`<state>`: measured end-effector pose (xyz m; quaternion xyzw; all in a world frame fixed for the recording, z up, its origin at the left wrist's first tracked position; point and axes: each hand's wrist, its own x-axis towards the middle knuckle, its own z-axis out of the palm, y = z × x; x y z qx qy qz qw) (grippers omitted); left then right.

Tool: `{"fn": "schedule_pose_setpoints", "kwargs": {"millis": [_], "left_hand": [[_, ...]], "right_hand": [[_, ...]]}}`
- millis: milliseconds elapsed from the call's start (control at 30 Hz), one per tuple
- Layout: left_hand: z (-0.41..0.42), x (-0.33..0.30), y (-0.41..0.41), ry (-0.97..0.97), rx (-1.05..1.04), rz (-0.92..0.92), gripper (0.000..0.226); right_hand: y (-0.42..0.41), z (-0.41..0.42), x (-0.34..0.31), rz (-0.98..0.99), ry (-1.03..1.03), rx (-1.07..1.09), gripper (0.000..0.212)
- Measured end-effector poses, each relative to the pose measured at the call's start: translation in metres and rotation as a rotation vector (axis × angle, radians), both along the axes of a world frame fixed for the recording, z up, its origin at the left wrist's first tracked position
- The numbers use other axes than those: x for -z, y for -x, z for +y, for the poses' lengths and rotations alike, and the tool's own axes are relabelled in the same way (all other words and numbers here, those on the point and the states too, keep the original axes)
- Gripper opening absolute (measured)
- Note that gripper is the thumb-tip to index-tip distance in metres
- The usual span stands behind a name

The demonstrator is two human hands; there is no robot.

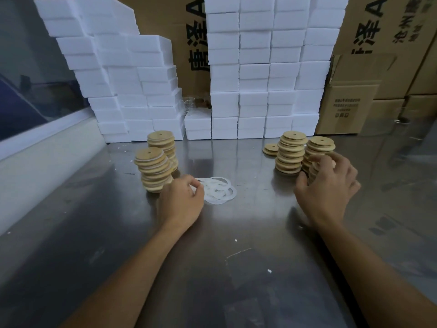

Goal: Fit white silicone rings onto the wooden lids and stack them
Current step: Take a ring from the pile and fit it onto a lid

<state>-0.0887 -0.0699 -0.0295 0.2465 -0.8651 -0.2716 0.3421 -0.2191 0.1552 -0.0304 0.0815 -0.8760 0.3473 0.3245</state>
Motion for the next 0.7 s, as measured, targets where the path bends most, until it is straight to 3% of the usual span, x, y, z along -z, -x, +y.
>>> {"fn": "schedule_pose_setpoints", "kwargs": {"millis": [167, 233, 400, 533, 700], "left_hand": [[0.000, 0.006, -0.003, 0.050, 0.037, -0.075, 0.016], [0.000, 0.008, -0.004, 0.070, 0.037, -0.081, 0.017], [0.003, 0.008, -0.007, 0.153, 0.054, -0.084, 0.004], [0.005, 0.009, -0.009, 0.226, 0.105, -0.127, 0.022], [0.007, 0.008, -0.011, 0.260, 0.123, -0.163, 0.022]], "right_hand": [[0.007, 0.007, 0.001, -0.194, 0.001, -0.010, 0.075], [0.012, 0.010, 0.002, -0.269, 0.010, -0.012, 0.079], [0.020, 0.017, 0.000, -0.285, 0.060, 0.046, 0.070], [0.021, 0.018, 0.000, -0.255, 0.066, 0.083, 0.048], [0.022, 0.018, 0.001, -0.135, 0.114, 0.061, 0.035]]}}
